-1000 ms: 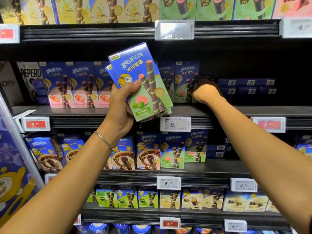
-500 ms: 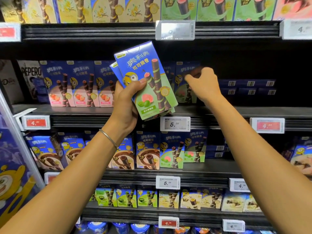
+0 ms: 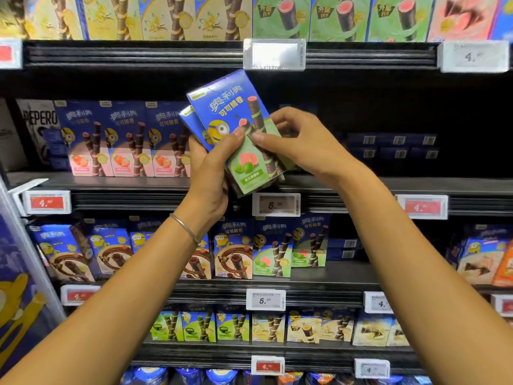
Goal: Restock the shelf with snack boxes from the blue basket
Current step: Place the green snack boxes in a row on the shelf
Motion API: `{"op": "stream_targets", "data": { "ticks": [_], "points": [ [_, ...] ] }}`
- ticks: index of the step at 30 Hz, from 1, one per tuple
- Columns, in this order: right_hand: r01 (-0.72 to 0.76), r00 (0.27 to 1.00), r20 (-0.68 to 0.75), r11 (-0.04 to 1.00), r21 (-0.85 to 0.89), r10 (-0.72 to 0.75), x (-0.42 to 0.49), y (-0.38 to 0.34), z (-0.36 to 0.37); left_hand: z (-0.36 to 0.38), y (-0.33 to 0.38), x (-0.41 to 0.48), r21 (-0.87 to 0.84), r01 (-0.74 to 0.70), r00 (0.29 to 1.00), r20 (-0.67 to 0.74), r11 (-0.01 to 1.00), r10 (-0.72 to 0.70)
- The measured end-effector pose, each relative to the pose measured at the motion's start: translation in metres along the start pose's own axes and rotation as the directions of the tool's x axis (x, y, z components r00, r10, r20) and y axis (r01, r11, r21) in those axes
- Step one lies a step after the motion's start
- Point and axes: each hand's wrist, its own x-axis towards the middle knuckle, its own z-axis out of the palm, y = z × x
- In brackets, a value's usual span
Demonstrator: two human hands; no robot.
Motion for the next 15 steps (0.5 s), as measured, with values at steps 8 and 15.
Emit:
{"op": "stream_targets", "data": {
  "ticks": [8,15],
  "points": [
    [-0.032,0.998,-0.057,0.998,0.061,0.036,-0.004,-0.004,0.005,0.003,0.0,0.004,0.0,-0.053,0.992,-0.113,0.999,0.053],
    [-0.103,0.993,-0.04,0.987,0.12,0.109,-0.01,-0.004,-0.007,0.001,-0.013,0.014,0.045,-0.089,0.989,-0.111,0.995,0.094]
  ]
}}
